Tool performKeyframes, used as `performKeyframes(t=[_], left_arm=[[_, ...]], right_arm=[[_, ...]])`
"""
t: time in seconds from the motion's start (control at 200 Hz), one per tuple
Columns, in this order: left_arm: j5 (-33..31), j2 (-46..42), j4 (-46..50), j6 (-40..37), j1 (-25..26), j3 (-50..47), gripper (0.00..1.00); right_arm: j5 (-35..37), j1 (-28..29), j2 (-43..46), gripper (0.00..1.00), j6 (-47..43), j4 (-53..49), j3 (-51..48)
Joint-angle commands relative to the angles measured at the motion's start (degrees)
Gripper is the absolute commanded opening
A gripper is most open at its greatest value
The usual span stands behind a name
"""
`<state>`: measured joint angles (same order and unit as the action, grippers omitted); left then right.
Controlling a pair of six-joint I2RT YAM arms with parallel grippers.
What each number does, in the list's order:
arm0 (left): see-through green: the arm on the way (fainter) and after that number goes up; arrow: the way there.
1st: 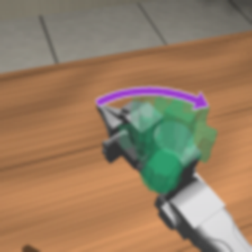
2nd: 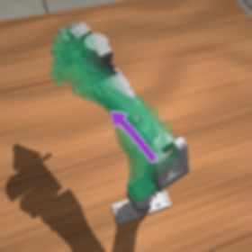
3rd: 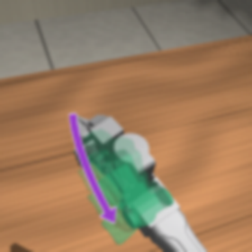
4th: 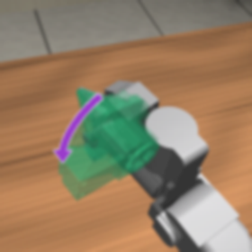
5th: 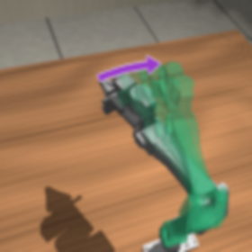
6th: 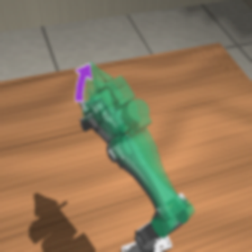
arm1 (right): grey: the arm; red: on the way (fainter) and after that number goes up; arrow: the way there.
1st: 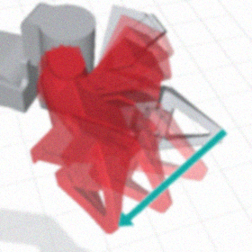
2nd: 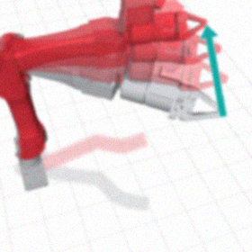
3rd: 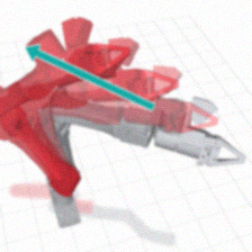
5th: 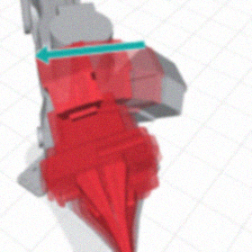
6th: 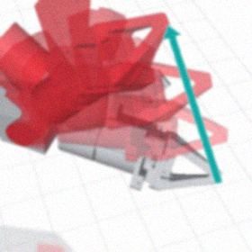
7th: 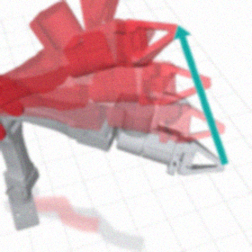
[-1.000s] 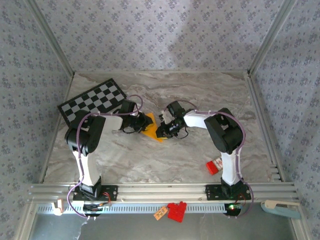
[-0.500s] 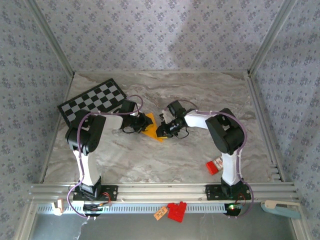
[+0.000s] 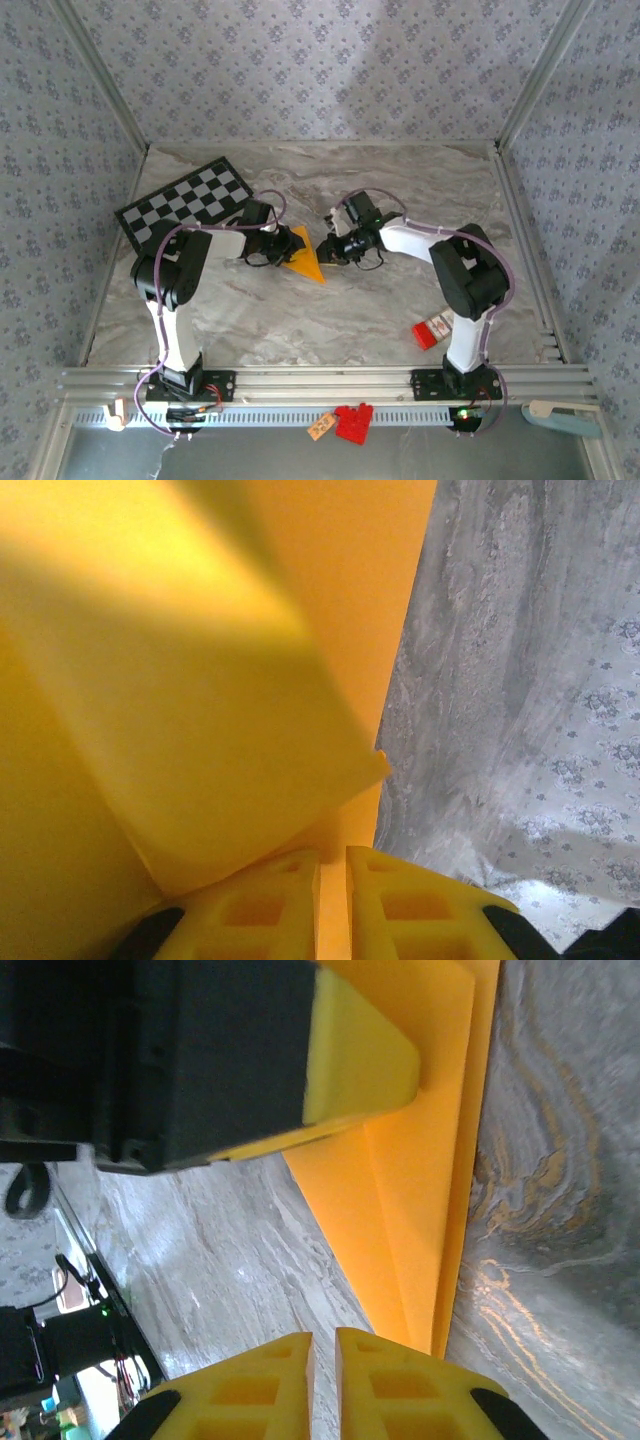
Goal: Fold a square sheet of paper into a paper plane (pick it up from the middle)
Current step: Fourth fold the wing at the center of the table.
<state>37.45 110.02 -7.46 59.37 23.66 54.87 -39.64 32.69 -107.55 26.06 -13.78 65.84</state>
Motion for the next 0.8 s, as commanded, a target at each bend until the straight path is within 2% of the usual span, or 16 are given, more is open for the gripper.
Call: performKeyframes(t=[0.0, 0.795], left_arm=[[-1.4, 1.6, 3.8, -0.9, 0.2, 0.5, 0.16], [-4.4, 1.8, 11.1, -1.4, 0.2, 1.7, 0.14]], right_arm=[[-0.4, 1.2, -2.2, 0.14, -1.4, -3.1, 2.0], [0.1, 1.9, -8.6, 0.13, -2.9, -7.3, 2.0]])
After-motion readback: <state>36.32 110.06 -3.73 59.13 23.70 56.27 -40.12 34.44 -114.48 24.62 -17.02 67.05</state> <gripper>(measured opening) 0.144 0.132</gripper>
